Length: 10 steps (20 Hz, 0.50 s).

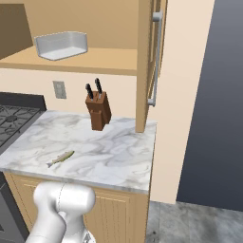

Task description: Retrieve the tupperware from the cabinet, then place the raw meat into the tupperware to avoid contamination.

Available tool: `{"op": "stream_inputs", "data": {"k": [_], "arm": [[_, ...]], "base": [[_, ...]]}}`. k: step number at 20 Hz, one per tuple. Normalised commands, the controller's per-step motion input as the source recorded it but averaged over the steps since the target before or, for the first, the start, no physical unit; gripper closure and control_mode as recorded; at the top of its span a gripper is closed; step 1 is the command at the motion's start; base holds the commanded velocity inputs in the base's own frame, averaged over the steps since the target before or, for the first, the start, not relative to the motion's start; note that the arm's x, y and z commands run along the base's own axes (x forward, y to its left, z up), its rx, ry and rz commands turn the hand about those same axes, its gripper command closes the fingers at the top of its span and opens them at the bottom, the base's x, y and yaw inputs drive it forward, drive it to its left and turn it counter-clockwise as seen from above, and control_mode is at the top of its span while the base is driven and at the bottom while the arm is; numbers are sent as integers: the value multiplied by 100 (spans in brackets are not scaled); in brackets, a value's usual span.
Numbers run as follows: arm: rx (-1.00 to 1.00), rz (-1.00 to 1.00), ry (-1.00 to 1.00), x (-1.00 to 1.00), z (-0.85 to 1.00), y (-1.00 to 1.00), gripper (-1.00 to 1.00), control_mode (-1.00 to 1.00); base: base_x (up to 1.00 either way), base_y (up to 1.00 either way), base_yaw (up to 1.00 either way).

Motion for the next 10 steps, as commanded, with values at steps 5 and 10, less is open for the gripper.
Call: {"op": "stream_inputs", "data": {"k": [5,10], "arm": [[22,-4,16,-1,13,-94,-100,-100],[22,-3,10,-3,18,-91,-100,-100]], "base": [[0,0,0],[0,0,0]]}}
